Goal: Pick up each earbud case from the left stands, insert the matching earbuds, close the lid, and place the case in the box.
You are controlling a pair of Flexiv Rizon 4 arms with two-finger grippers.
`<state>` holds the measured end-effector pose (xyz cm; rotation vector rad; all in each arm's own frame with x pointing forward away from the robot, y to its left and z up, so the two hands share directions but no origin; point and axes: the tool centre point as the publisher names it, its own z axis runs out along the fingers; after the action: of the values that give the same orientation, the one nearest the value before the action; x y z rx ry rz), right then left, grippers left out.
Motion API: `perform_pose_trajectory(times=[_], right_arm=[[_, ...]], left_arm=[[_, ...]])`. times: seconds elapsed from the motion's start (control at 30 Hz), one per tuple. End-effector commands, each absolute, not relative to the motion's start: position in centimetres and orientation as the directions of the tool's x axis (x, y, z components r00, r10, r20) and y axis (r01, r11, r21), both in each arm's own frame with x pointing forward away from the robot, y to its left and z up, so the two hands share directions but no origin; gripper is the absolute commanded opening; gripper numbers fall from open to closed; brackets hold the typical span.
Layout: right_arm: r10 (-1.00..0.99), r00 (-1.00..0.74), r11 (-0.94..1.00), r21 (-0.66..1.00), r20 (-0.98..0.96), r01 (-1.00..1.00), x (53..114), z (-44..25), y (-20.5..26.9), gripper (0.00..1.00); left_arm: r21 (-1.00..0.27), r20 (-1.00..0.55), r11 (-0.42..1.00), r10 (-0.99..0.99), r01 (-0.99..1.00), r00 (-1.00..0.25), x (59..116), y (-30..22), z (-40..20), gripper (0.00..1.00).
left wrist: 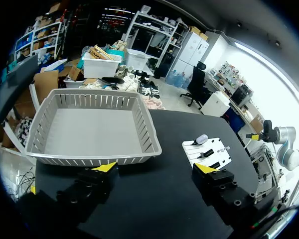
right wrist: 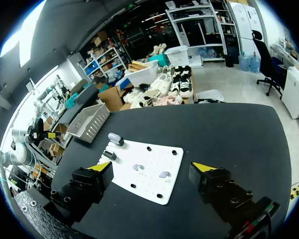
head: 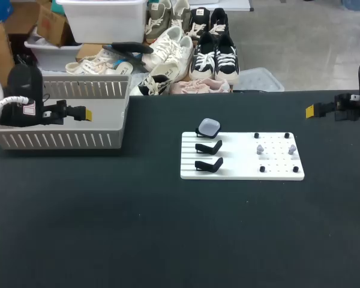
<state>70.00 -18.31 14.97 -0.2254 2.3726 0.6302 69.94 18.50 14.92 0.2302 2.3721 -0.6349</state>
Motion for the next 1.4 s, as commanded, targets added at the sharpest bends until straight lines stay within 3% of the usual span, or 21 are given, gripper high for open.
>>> perform_pose_trajectory(times=[0.03, 0.47, 0.77, 1.27, 1.4], right_arm=[[0.002, -0.765, 0.866, 0.383, -0.644, -0.321, 70.1, 14.9, -18.4, 1.00], [0.002, -0.765, 0.866, 0.383, -0.644, -0.321, 70.1, 14.9, -18.4, 1.00], [0.002, -0.765, 0.866, 0.383, -0.644, -0.321, 70.1, 14.9, -18.4, 1.00], [0.002, -0.765, 0.866, 0.383, -0.644, -0.321, 70.1, 14.9, -18.4, 1.00], [0.002, -0.765, 0.866, 0.383, -0.644, -0.321, 70.1, 14.9, -18.4, 1.00]], left_arm=[[-0.381, -0.641, 0.867, 0.001, 0.320, -0.767, 70.0, 18.5, 15.0, 1.00], [-0.391, -0.641, 0.855, 0.013, 0.341, -0.768, 70.3, 18.3, 15.2, 1.00], [-0.223, -0.769, 0.814, 0.191, 0.536, -0.610, 71.8, 16.5, 16.5, 1.00], [0.005, -0.829, 0.490, 0.490, 0.872, -0.270, 74.5, 11.7, 17.5, 1.00], [0.010, -0.837, 0.357, 0.514, 0.934, -0.187, 75.0, 10.4, 16.8, 1.00]])
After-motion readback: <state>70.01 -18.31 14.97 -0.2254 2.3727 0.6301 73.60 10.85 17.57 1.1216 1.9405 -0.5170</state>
